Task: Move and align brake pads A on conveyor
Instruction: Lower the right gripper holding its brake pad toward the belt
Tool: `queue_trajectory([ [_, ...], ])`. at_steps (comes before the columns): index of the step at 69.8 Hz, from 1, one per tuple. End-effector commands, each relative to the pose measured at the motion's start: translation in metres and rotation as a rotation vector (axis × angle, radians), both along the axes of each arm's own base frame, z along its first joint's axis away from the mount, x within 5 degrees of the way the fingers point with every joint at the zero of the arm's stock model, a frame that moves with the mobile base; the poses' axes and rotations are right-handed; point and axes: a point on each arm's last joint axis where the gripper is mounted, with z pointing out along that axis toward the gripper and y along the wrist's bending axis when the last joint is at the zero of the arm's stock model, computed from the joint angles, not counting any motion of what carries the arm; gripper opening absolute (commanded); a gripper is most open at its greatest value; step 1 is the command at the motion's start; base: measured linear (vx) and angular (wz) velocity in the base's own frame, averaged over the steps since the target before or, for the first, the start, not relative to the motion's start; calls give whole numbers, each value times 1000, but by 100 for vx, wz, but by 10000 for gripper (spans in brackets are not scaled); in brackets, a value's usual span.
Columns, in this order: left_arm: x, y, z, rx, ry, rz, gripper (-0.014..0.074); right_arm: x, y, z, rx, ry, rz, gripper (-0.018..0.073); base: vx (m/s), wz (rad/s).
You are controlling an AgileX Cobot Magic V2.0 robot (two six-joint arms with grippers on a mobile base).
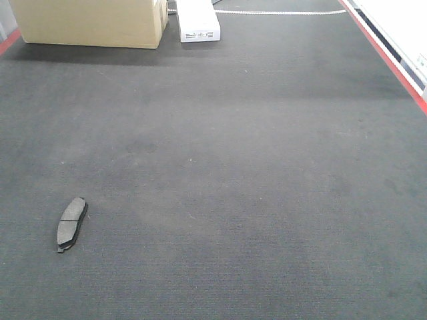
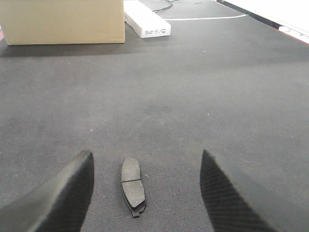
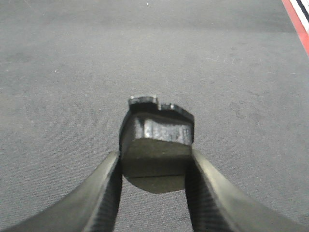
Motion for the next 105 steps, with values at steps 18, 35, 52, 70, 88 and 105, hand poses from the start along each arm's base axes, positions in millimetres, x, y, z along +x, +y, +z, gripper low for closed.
queue_trajectory([
  [18, 1, -1, 14, -17, -83, -8, 447, 13, 2, 16, 9, -85, 5, -3, 0, 0],
  [35, 1, -1, 14, -17, -83, -8, 447, 77, 12, -6, -33, 246, -14, 1, 0, 0],
  [52, 1, -1, 14, -17, -83, -8, 447, 143, 23, -17, -63, 495, -28, 8, 0, 0],
  [70, 1, -1, 14, -17, -83, -8, 447, 201, 32, -47, -103, 679, -27, 12, 0, 0],
  [88, 1, -1, 14, -17, -83, -8, 447, 245, 34, -76, -179, 758, -38, 16, 0, 0],
  [105, 1, -1, 14, -17, -83, -8, 447, 276, 33, -96, -238, 729, -83, 50, 0, 0],
])
